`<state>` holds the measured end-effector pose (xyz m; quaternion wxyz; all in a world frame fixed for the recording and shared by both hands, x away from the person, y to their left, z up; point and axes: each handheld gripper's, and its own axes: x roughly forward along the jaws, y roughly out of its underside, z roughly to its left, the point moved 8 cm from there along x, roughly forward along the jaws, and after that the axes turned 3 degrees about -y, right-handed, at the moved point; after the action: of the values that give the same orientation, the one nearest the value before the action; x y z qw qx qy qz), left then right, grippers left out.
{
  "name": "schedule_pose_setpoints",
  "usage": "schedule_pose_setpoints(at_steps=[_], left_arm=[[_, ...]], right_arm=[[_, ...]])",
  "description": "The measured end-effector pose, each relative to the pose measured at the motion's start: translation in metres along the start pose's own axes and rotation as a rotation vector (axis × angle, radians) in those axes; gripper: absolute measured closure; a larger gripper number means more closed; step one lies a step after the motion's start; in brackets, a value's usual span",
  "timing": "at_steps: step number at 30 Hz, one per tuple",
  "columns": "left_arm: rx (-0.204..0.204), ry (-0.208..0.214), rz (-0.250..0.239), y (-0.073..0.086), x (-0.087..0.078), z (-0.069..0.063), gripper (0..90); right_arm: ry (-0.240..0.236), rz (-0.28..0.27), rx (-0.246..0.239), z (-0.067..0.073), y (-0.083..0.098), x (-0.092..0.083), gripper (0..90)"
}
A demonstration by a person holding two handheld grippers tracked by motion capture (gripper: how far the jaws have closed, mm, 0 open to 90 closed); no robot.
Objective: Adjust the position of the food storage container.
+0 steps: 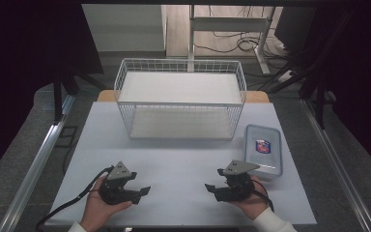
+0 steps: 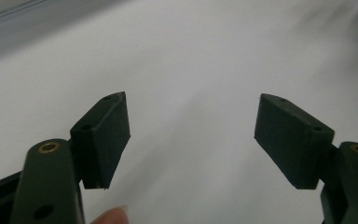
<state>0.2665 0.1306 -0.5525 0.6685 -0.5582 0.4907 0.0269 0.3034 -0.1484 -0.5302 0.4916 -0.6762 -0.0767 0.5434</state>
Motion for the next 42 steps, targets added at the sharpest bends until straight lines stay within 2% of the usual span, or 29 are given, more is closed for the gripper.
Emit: schedule_pose_setpoints(at_steps=[2, 6, 11, 13, 14, 15, 16, 17, 20, 22, 25, 26, 27, 29, 30, 31, 32, 33, 34, 35, 36, 37, 38, 39, 40, 42], left_arm=[[0.010, -0.007, 0.000, 0.001, -0.002, 0.000, 26.3], [-0.003, -0.003, -0.019, -0.002, -0.004, -0.001, 26.3], [-0.010, -0.009, -0.027, -0.004, -0.004, 0.001, 26.3], [-0.007, -0.012, -0.023, -0.004, -0.004, 0.002, 26.2], [-0.002, -0.013, -0.017, -0.002, -0.002, 0.001, 26.1], [-0.002, -0.013, -0.017, -0.002, -0.002, 0.001, 26.1], [-0.003, -0.012, -0.017, -0.002, -0.002, 0.000, 26.1], [0.000, -0.003, -0.017, -0.003, -0.001, 0.000, 26.1], [-0.002, 0.008, -0.021, -0.004, -0.001, 0.000, 26.1], [-0.006, 0.019, -0.032, -0.006, -0.002, 0.000, 26.2], [-0.003, 0.020, -0.032, -0.006, -0.003, 0.000, 26.2], [0.003, 0.016, -0.029, -0.005, -0.003, 0.001, 26.2], [0.011, 0.016, -0.024, -0.004, -0.003, 0.000, 26.1], [0.012, 0.019, -0.024, -0.004, -0.002, 0.000, 26.1], [0.012, 0.018, -0.023, -0.004, -0.002, -0.001, 26.1], [0.012, 0.018, -0.023, -0.004, -0.002, -0.001, 26.1], [0.012, 0.016, -0.023, -0.004, -0.003, -0.001, 26.1], [0.012, 0.012, -0.022, -0.004, -0.003, 0.000, 26.1], [0.012, 0.008, -0.020, -0.003, -0.003, -0.001, 26.1], [0.011, 0.007, -0.018, -0.003, -0.003, -0.001, 26.1], [0.011, 0.007, -0.018, -0.003, -0.003, -0.001, 26.1], [0.014, 0.005, -0.012, -0.002, -0.002, -0.001, 26.1], [0.015, 0.004, -0.010, -0.001, -0.002, -0.001, 26.1], [0.015, 0.004, -0.010, -0.001, -0.002, -0.001, 26.0], [0.018, 0.003, -0.007, -0.001, -0.001, -0.001, 26.0], [0.025, -0.003, 0.001, 0.001, 0.000, -0.001, 25.9]], right_arm=[[0.008, 0.004, 0.005, -0.002, -0.003, -0.004, 30.0], [0.019, -0.006, 0.010, -0.003, -0.007, -0.012, 30.2], [0.054, -0.008, -0.032, -0.012, -0.019, -0.025, 31.1], [0.067, -0.013, -0.033, -0.017, -0.023, -0.030, 32.0], [0.094, -0.022, -0.026, -0.031, -0.030, -0.039, 35.6], [0.094, -0.022, -0.026, -0.031, -0.030, -0.039, 35.6], [0.132, -0.033, -0.019, -0.049, -0.036, -0.048, 42.1], [0.148, -0.032, -0.012, -0.060, -0.037, -0.051, 44.7], [0.191, -0.024, 0.056, -0.093, -0.041, -0.058, 50.7], [0.203, -0.019, 0.095, -0.110, -0.043, -0.061, 54.0], [0.229, -0.021, 0.140, -0.129, -0.042, -0.067, 59.9], [0.229, -0.021, 0.140, -0.129, -0.042, -0.067, 59.9], [0.236, -0.014, 0.157, -0.140, -0.042, -0.070, 62.6], [0.242, -0.004, 0.159, -0.144, -0.042, -0.070, 63.3], [0.257, 0.019, 0.162, -0.157, -0.043, -0.071, 66.1], [0.257, 0.019, 0.162, -0.157, -0.043, -0.071, 66.1], [0.271, 0.036, 0.173, -0.170, -0.045, -0.070, 68.5], [0.271, 0.036, 0.173, -0.170, -0.045, -0.070, 68.5], [0.281, 0.041, 0.182, -0.183, -0.047, -0.070, 72.2], [0.285, 0.050, 0.188, -0.190, -0.048, -0.069, 74.3], [0.285, 0.050, 0.188, -0.190, -0.048, -0.069, 74.3], [0.298, 0.072, 0.192, -0.202, -0.050, -0.065, 78.5], [0.305, 0.073, 0.187, -0.209, -0.050, -0.064, 80.7], [0.305, 0.073, 0.187, -0.209, -0.050, -0.064, 80.7], [0.324, 0.094, 0.185, -0.221, -0.051, -0.060, 83.6], [0.343, 0.110, 0.185, -0.232, -0.052, -0.055, 86.0]])
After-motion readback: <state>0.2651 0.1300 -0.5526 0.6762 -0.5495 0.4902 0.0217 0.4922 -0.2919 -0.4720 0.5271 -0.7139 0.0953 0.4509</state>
